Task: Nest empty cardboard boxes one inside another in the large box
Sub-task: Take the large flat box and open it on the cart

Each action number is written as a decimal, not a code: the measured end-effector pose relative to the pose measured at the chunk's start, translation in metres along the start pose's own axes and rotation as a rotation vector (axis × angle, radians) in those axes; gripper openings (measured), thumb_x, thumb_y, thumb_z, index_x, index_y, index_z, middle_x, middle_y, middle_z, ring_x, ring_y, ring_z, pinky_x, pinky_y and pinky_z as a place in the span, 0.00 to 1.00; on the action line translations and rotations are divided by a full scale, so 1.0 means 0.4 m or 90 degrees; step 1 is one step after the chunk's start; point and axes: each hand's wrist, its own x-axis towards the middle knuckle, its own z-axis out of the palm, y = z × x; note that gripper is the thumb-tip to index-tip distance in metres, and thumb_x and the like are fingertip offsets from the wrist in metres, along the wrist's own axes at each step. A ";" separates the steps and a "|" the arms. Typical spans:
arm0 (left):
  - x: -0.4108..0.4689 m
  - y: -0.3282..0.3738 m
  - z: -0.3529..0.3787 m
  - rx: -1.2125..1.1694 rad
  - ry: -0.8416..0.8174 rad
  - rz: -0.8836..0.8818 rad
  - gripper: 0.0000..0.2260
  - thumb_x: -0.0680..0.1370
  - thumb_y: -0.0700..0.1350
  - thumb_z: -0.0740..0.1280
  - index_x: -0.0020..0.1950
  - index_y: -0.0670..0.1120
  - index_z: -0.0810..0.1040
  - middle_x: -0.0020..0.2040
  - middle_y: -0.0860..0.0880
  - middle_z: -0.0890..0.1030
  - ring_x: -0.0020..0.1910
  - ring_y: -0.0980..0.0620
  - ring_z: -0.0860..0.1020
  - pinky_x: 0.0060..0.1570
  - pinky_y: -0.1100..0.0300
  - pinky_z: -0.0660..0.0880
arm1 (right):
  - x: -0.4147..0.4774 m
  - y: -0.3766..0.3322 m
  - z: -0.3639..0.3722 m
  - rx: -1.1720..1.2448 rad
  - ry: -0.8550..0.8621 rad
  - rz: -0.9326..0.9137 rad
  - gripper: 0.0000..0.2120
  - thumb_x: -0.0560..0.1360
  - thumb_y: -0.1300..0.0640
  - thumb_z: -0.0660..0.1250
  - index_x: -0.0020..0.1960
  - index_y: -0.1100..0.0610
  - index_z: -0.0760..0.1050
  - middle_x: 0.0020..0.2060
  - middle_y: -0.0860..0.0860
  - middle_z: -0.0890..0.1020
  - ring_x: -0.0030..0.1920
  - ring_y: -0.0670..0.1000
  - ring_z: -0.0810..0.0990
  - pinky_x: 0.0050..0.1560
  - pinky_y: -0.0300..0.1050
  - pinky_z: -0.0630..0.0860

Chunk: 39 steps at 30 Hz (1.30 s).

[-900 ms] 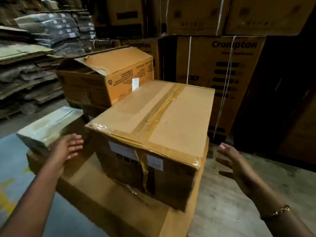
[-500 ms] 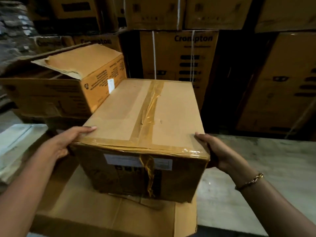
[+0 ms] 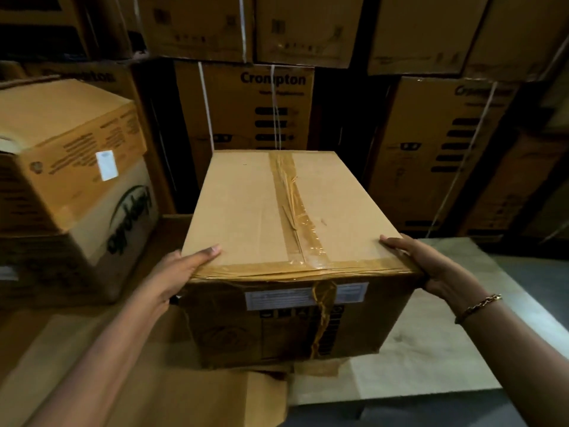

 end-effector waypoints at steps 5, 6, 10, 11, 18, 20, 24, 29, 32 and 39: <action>0.029 0.051 0.222 0.005 -0.031 0.011 0.43 0.56 0.67 0.74 0.64 0.44 0.76 0.56 0.45 0.80 0.55 0.45 0.78 0.49 0.52 0.73 | 0.030 0.049 -0.217 0.038 0.023 0.027 0.22 0.76 0.48 0.70 0.66 0.57 0.73 0.50 0.59 0.82 0.41 0.56 0.82 0.32 0.44 0.81; 0.030 0.059 0.271 0.002 -0.038 0.011 0.42 0.57 0.66 0.74 0.65 0.44 0.75 0.56 0.45 0.80 0.55 0.45 0.78 0.52 0.52 0.73 | 0.039 0.059 -0.263 0.039 0.029 0.030 0.23 0.75 0.48 0.70 0.66 0.56 0.73 0.51 0.60 0.82 0.42 0.56 0.82 0.33 0.45 0.81; 0.031 0.032 0.432 0.012 -0.065 -0.024 0.50 0.54 0.72 0.76 0.68 0.44 0.72 0.61 0.45 0.79 0.59 0.44 0.77 0.62 0.48 0.74 | 0.074 0.105 -0.407 -0.002 0.035 0.022 0.26 0.75 0.46 0.70 0.70 0.53 0.70 0.58 0.61 0.79 0.50 0.60 0.81 0.43 0.52 0.81; 0.037 0.000 0.459 0.011 -0.062 -0.045 0.56 0.51 0.75 0.76 0.71 0.44 0.71 0.64 0.44 0.78 0.61 0.44 0.77 0.64 0.47 0.73 | 0.078 0.118 -0.428 -0.023 0.042 0.022 0.25 0.75 0.46 0.70 0.69 0.52 0.70 0.58 0.60 0.79 0.52 0.61 0.80 0.48 0.55 0.80; -0.004 -0.110 0.590 -0.010 -0.017 -0.136 0.58 0.63 0.65 0.78 0.82 0.43 0.52 0.81 0.43 0.57 0.78 0.42 0.58 0.74 0.48 0.58 | 0.146 0.262 -0.498 -0.030 0.008 0.059 0.26 0.76 0.51 0.71 0.71 0.50 0.68 0.59 0.56 0.79 0.55 0.60 0.81 0.51 0.55 0.81; 0.005 -0.087 0.597 0.017 -0.030 -0.135 0.58 0.62 0.65 0.77 0.82 0.44 0.51 0.81 0.43 0.57 0.78 0.42 0.58 0.74 0.48 0.58 | 0.176 0.256 -0.505 -0.058 0.020 0.061 0.26 0.74 0.52 0.72 0.69 0.54 0.69 0.56 0.55 0.79 0.54 0.58 0.81 0.48 0.52 0.80; 0.072 -0.044 0.605 0.066 -0.023 -0.112 0.49 0.71 0.63 0.72 0.82 0.44 0.51 0.80 0.42 0.59 0.77 0.41 0.61 0.73 0.47 0.60 | 0.239 0.214 -0.503 -0.161 0.037 0.082 0.26 0.74 0.47 0.74 0.65 0.55 0.68 0.52 0.54 0.77 0.51 0.56 0.78 0.42 0.48 0.76; 0.149 0.009 0.622 0.078 -0.017 -0.105 0.48 0.71 0.64 0.72 0.80 0.41 0.54 0.76 0.41 0.66 0.73 0.39 0.68 0.68 0.47 0.68 | 0.306 0.160 -0.476 -0.206 0.066 0.096 0.28 0.70 0.40 0.75 0.61 0.53 0.67 0.47 0.52 0.76 0.47 0.54 0.77 0.44 0.49 0.75; 0.199 0.030 0.630 0.066 0.010 -0.102 0.45 0.71 0.63 0.73 0.78 0.40 0.60 0.72 0.39 0.71 0.68 0.39 0.73 0.63 0.49 0.72 | 0.364 0.132 -0.466 -0.242 0.104 0.084 0.32 0.68 0.36 0.75 0.60 0.57 0.71 0.48 0.54 0.79 0.48 0.56 0.78 0.50 0.52 0.77; 0.300 0.033 0.640 0.055 0.004 -0.158 0.43 0.67 0.66 0.75 0.71 0.38 0.72 0.64 0.40 0.79 0.61 0.40 0.79 0.62 0.51 0.74 | 0.476 0.105 -0.449 -0.219 0.156 0.086 0.43 0.61 0.29 0.75 0.61 0.61 0.73 0.55 0.59 0.81 0.51 0.60 0.81 0.57 0.57 0.79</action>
